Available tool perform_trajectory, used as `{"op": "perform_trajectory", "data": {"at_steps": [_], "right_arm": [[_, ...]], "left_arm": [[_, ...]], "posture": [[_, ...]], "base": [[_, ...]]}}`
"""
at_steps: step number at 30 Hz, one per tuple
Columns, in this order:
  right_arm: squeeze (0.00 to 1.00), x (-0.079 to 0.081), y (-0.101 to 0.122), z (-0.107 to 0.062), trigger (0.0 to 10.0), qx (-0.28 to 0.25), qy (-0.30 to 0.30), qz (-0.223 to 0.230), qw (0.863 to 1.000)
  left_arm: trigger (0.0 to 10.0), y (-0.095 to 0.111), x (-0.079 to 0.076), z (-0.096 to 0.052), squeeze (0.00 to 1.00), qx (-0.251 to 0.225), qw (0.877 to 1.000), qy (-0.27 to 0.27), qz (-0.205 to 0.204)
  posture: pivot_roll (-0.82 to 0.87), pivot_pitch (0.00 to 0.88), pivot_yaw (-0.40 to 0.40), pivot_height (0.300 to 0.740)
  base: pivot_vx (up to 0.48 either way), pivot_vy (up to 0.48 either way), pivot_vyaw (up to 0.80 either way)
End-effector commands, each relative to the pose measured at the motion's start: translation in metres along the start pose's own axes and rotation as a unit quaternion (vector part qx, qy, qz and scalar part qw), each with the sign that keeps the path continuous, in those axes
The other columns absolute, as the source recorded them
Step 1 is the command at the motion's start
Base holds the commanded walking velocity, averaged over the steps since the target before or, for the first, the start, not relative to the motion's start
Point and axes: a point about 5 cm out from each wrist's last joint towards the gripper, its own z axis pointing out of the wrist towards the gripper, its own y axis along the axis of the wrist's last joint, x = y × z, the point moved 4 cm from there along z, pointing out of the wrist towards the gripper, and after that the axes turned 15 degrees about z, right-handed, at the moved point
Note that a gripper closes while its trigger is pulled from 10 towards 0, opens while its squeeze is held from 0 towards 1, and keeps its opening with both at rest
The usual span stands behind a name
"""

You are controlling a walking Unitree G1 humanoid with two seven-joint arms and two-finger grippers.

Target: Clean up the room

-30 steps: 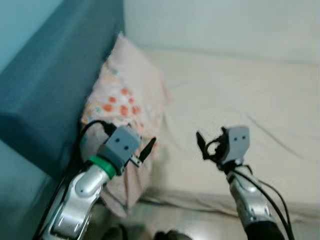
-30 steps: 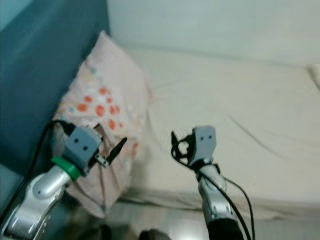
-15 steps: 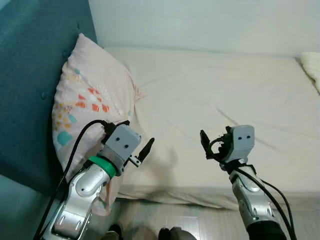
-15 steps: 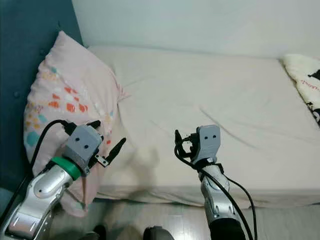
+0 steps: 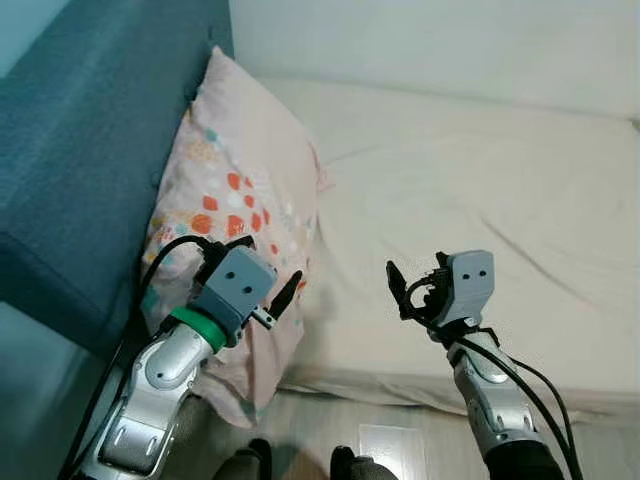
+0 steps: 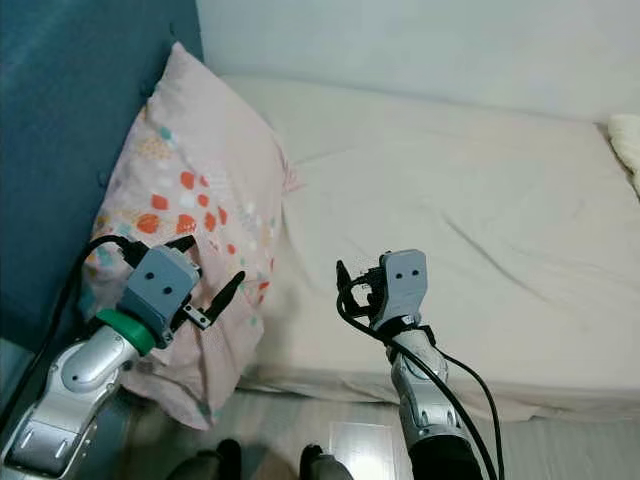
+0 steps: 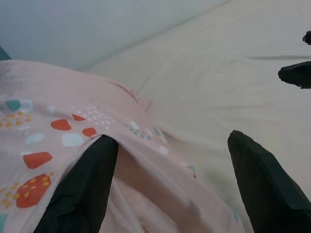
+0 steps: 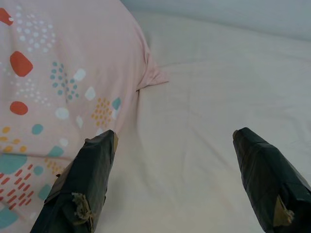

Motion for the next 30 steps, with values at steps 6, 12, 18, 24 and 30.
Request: {"op": "perform_trajectory", "data": {"at_steps": [6, 12, 18, 24, 30], "right_arm": [[0.00, -0.008, -0.015, -0.010, 10.0, 0.026, -0.014, 0.011, 1.000], [0.00, -0.012, -0.012, -0.009, 10.0, 0.016, -0.040, 0.008, 0.999], [0.00, -0.015, -0.007, -0.008, 10.0, 0.006, -0.044, 0.005, 0.999], [0.00, -0.013, -0.005, -0.007, 10.0, 0.002, -0.039, 0.005, 0.999], [0.00, -0.012, -0.005, -0.007, 10.0, 0.001, -0.039, 0.006, 0.999]], "left_arm": [[10.0, -0.008, -0.015, -0.004, 0.00, 0.016, 1.000, -0.018, -0.016], [10.0, -0.015, -0.014, -0.001, 0.00, 0.037, 0.998, 0.004, -0.046], [10.0, -0.014, -0.012, 0.006, 0.00, 0.035, 0.998, 0.012, -0.046], [10.0, -0.010, -0.009, 0.013, 0.00, 0.028, 0.998, 0.022, -0.046], [10.0, -0.010, -0.008, 0.014, 0.00, 0.027, 0.998, 0.025, -0.045]], "posture": [[-0.04, 0.189, -0.026, 0.740], [-0.04, 0.189, -0.026, 0.735], [-0.04, 0.189, -0.023, 0.715], [-0.04, 0.189, -0.023, 0.695], [-0.04, 0.189, -0.023, 0.680]], "base": [[0.000, 0.000, 0.00], [0.000, 0.000, 0.00], [0.000, 0.000, 0.00], [0.000, 0.000, 0.00], [0.000, 0.000, 0.00]]}}
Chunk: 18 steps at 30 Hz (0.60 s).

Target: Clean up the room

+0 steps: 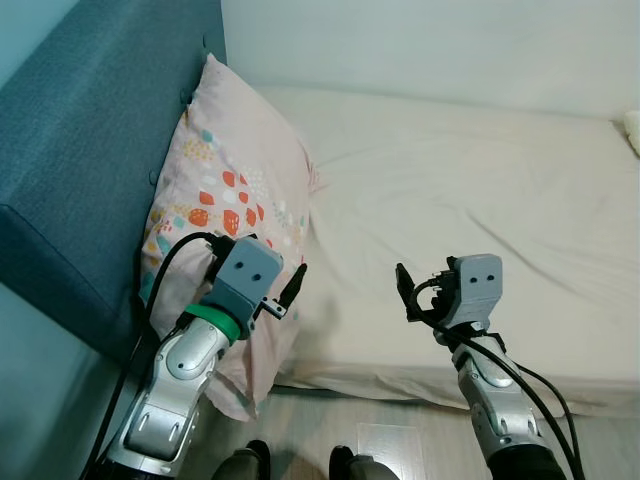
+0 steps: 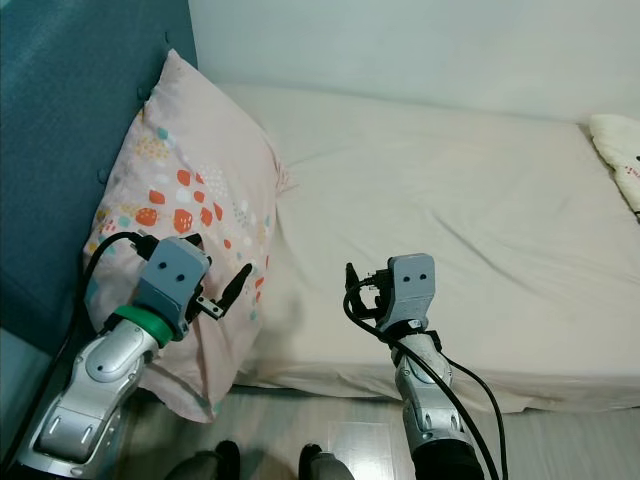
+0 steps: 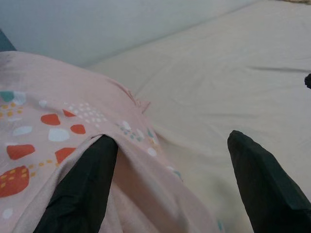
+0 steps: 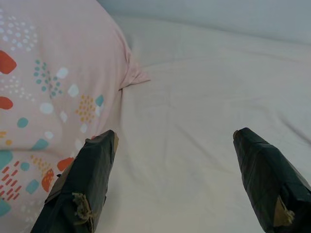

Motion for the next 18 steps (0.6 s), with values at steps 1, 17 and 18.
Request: {"op": "perform_trajectory", "data": {"at_steps": [1, 17, 18], "right_arm": [[0.00, -0.004, -0.003, -0.004, 10.0, 0.003, -0.008, 0.005, 1.000], [0.00, -0.002, -0.003, -0.002, 10.0, 0.002, -0.005, 0.006, 1.000], [0.00, -0.002, -0.003, -0.002, 10.0, 0.002, -0.005, 0.006, 1.000]], "left_arm": [[10.0, -0.003, -0.003, -0.001, 0.00, 0.006, 1.000, -0.002, -0.003], [10.0, -0.015, 0.010, -0.020, 0.00, 0.018, 0.999, -0.025, 0.031], [10.0, -0.015, 0.010, -0.020, 0.00, 0.018, 0.999, -0.025, 0.031]], "posture": [[-0.04, 0.189, -0.023, 0.675], [-0.03, 0.183, -0.016, 0.615], [-0.03, 0.183, -0.016, 0.615]], "base": [[0.000, 0.000, 0.00], [0.000, 0.000, 0.00], [0.000, 0.000, 0.00]]}}
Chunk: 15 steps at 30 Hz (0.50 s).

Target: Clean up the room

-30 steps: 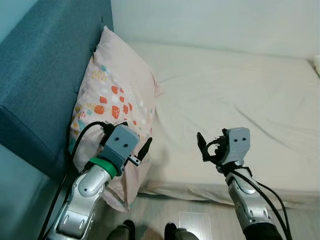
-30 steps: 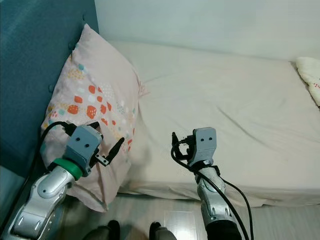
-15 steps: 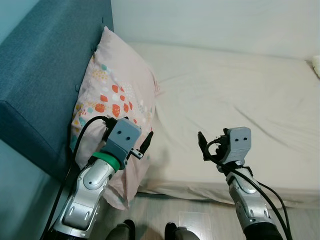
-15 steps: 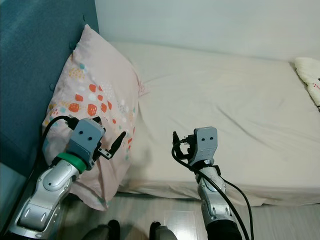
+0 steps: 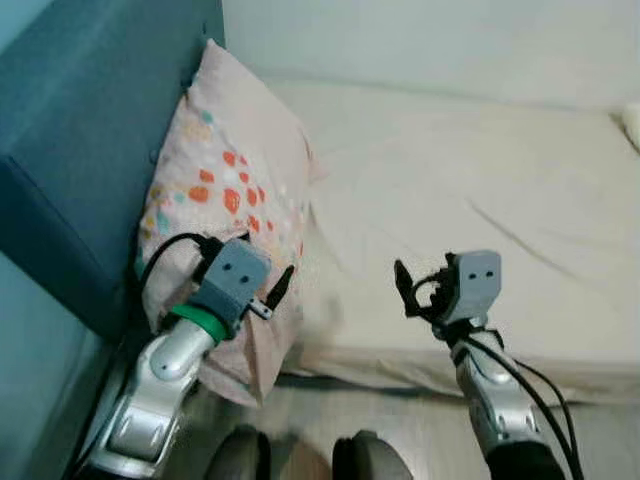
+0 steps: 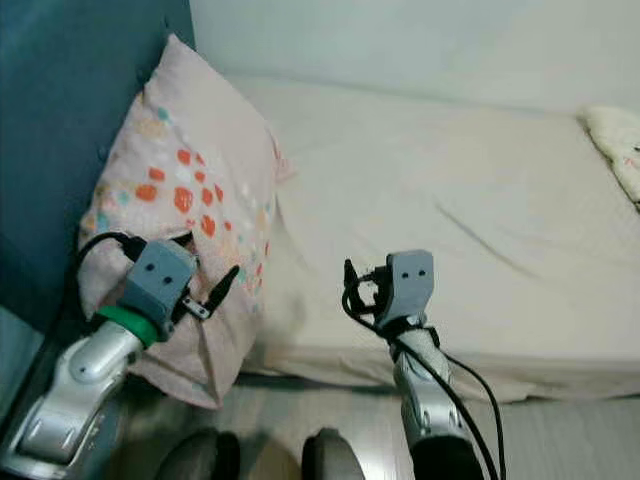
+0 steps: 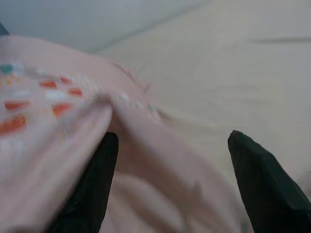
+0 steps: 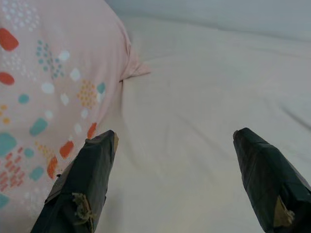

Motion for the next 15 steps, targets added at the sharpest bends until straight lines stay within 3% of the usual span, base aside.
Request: {"op": "perform_trajectory", "data": {"at_steps": [1, 12, 13, 15], "right_arm": [[0.00, -0.005, -0.007, -0.005, 10.0, 0.010, -0.009, 0.005, 1.000], [0.00, -0.003, -0.007, -0.003, 10.0, 0.009, -0.006, 0.010, 1.000], [0.00, -0.004, -0.005, -0.003, 10.0, 0.006, -0.005, 0.013, 1.000], [0.00, -0.004, -0.005, -0.003, 10.0, 0.006, -0.005, 0.016, 1.000]], "left_arm": [[10.0, -0.002, -0.004, -0.008, 0.00, 0.002, 1.000, -0.019, -0.002], [10.0, -0.001, 0.009, -0.018, 0.00, -0.001, 1.000, -0.014, 0.017], [10.0, 0.006, 0.019, -0.023, 0.00, -0.019, 0.999, -0.016, 0.041], [10.0, 0.013, 0.024, -0.027, 0.00, -0.035, 0.998, -0.020, 0.045]], "posture": [[-0.03, 0.183, -0.016, 0.610], [-0.03, 0.183, -0.016, 0.575], [-0.03, 0.183, -0.016, 0.575], [-0.03, 0.183, -0.016, 0.575]], "base": [[0.000, 0.000, 0.00], [0.000, 0.000, 0.00], [0.000, 0.000, 0.00], [0.000, 0.000, 0.00]]}}
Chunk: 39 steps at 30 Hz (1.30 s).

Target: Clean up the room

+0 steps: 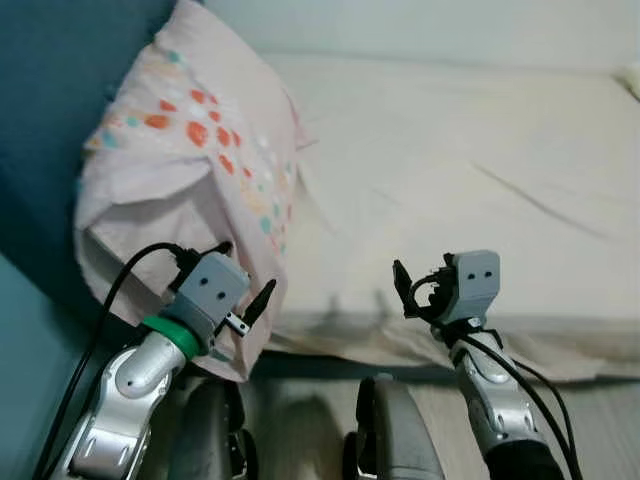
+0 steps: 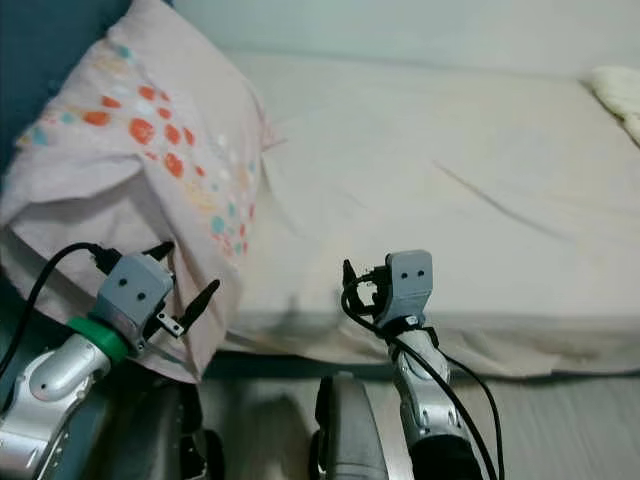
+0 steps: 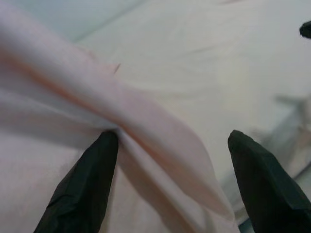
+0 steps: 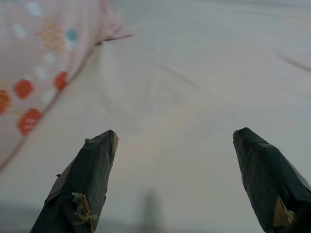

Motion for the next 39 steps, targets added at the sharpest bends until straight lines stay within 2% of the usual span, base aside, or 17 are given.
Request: {"op": "perform_trajectory", "data": {"at_steps": [1, 6, 9, 10, 13, 14, 17, 20, 21, 23, 24, 27, 28, 29, 31, 33, 39], "right_arm": [[0.00, -0.005, -0.002, -0.003, 10.0, 0.002, -0.007, 0.015, 1.000], [0.00, -0.003, 0.002, -0.003, 10.0, -0.005, 0.008, 0.065, 0.998], [0.00, 0.001, 0.008, -0.001, 10.0, -0.008, 0.025, 0.094, 0.995], [0.00, 0.006, 0.017, 0.003, 10.0, -0.017, 0.045, 0.122, 0.991], [0.00, 0.007, 0.021, 0.005, 10.0, -0.021, 0.052, 0.131, 0.990], [0.00, 0.008, 0.026, 0.007, 10.0, -0.026, 0.055, 0.135, 0.989], [0.00, 0.006, 0.025, 0.012, 10.0, -0.025, 0.051, 0.140, 0.989], [0.00, 0.007, 0.016, 0.014, 10.0, -0.009, 0.053, 0.167, 0.984], [0.00, 0.016, 0.008, 0.017, 10.0, 0.010, 0.074, 0.204, 0.976], [0.00, 0.022, 0.003, 0.019, 10.0, 0.023, 0.091, 0.231, 0.969], [0.00, 0.030, -0.001, 0.021, 10.0, 0.035, 0.106, 0.257, 0.960], [0.00, 0.045, -0.004, 0.025, 10.0, 0.049, 0.140, 0.294, 0.944], [0.00, 0.059, -0.006, 0.030, 10.0, 0.062, 0.164, 0.322, 0.930], [0.00, 0.075, -0.007, 0.037, 10.0, 0.077, 0.186, 0.349, 0.915], [0.00, 0.075, -0.007, 0.037, 10.0, 0.077, 0.186, 0.349, 0.915], [0.00, 0.099, -0.010, 0.045, 10.0, 0.104, 0.216, 0.363, 0.901], [0.00, 0.120, -0.008, 0.049, 10.0, 0.116, 0.246, 0.340, 0.900]], "left_arm": [[10.0, 0.015, 0.011, -0.007, 0.00, -0.035, 0.999, -0.001, 0.003], [10.0, 0.059, 0.029, -0.021, 0.00, -0.117, 0.990, -0.069, -0.036], [10.0, 0.083, 0.037, -0.024, 0.00, -0.156, 0.982, -0.101, -0.010], [10.0, 0.106, 0.048, -0.023, 0.00, -0.193, 0.974, -0.114, 0.030], [10.0, 0.117, 0.054, -0.024, 0.00, -0.211, 0.970, -0.117, 0.034], [10.0, 0.128, 0.069, -0.015, 0.00, -0.221, 0.972, -0.075, 0.026], [10.0, 0.136, 0.112, 0.039, 0.00, -0.149, 0.982, 0.110, 0.039], [10.0, 0.139, 0.114, 0.066, 0.00, -0.113, 0.985, 0.133, 0.018], [10.0, 0.143, 0.117, 0.081, 0.35, -0.100, 0.985, 0.140, 0.036], [10.0, 0.146, 0.118, 0.089, 0.35, -0.093, 0.984, 0.140, 0.052], [10.0, 0.141, 0.121, 0.095, 0.63, -0.072, 0.987, 0.131, 0.058], [10.0, 0.132, 0.129, 0.095, 0.77, -0.047, 0.988, 0.126, 0.077], [10.0, 0.117, 0.141, 0.089, 1.00, -0.015, 0.988, 0.124, 0.090], [10.0, 0.100, 0.156, 0.077, 1.00, 0.024, 0.984, 0.141, 0.103], [10.0, 0.100, 0.156, 0.077, 1.00, 0.024, 0.984, 0.141, 0.103], [10.0, 0.075, 0.172, 0.054, 1.00, 0.085, 0.974, 0.170, 0.121], [10.0, 0.041, 0.159, 0.015, 1.00, 0.159, 0.961, 0.195, 0.112]], "posture": [[-0.03, 0.183, -0.016, 0.575], [0.02, 0.195, -0.033, 0.575], [0.03, 0.197, -0.038, 0.575], [0.03, 0.199, -0.040, 0.575], [0.03, 0.199, -0.040, 0.575], [0.03, 0.203, -0.044, 0.575], [0.06, 0.202, -0.045, 0.575], [0.06, 0.199, -0.051, 0.575], [0.08, 0.206, -0.043, 0.575], [0.08, 0.206, -0.043, 0.575], [0.10, 0.213, -0.024, 0.575], [0.11, 0.220, -0.018, 0.575], [0.14, 0.233, -0.013, 0.575], [0.18, 0.243, -0.018, 0.575], [0.18, 0.243, -0.018, 0.575], [0.20, 0.249, -0.037, 0.575], [0.21, 0.248, -0.070, 0.575]], "base": [[0.000, 0.000, 0.00], [0.000, 0.000, 0.00], [0.000, 0.000, 0.00], [0.000, 0.000, 0.00], [0.000, 0.000, 0.00], [0.000, 0.000, 0.00], [0.000, 0.000, 0.00], [0.000, 0.000, 0.00], [0.000, 0.000, 0.00], [0.000, 0.000, 0.00], [0.000, 0.000, 0.00], [0.000, 0.000, 0.00], [0.000, 0.000, 0.00], [0.000, 0.000, 0.00], [0.000, 0.000, 0.00], [0.000, 0.000, 0.00], [0.000, 0.000, 0.00]]}}
